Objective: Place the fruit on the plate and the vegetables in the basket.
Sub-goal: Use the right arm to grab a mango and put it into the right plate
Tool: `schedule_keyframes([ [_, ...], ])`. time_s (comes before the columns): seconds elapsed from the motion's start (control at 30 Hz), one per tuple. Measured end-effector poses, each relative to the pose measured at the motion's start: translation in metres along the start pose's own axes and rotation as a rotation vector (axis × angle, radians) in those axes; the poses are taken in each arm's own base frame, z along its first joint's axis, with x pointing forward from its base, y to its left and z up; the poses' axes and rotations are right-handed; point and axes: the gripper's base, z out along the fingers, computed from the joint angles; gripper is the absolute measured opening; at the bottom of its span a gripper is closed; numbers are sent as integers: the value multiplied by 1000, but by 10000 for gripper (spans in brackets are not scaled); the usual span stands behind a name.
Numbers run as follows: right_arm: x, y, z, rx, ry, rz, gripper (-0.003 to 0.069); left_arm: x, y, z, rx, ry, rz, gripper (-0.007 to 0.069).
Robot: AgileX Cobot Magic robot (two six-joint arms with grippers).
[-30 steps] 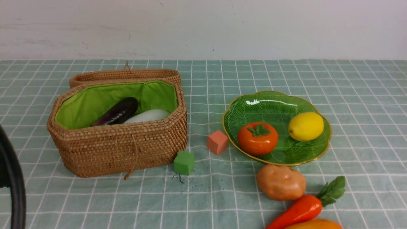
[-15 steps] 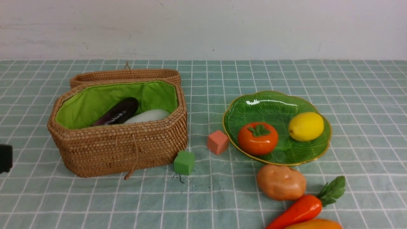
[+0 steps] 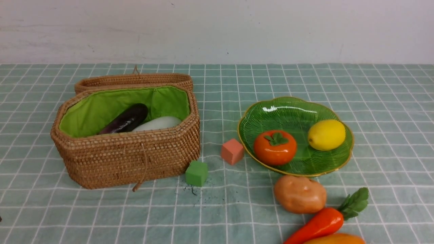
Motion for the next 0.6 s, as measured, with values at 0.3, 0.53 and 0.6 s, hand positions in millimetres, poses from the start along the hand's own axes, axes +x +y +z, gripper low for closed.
schedule_keyframes([
  [0.3,0,0,0,0,0,0,241,60,-1,11,13,103,-21,-13],
  [0.53,0,0,0,0,0,0,241,73,2,13,-61,111,-89,-13],
  [0.6,0,0,0,0,0,0,241,73,5,13,-112,96,-119,-13],
])
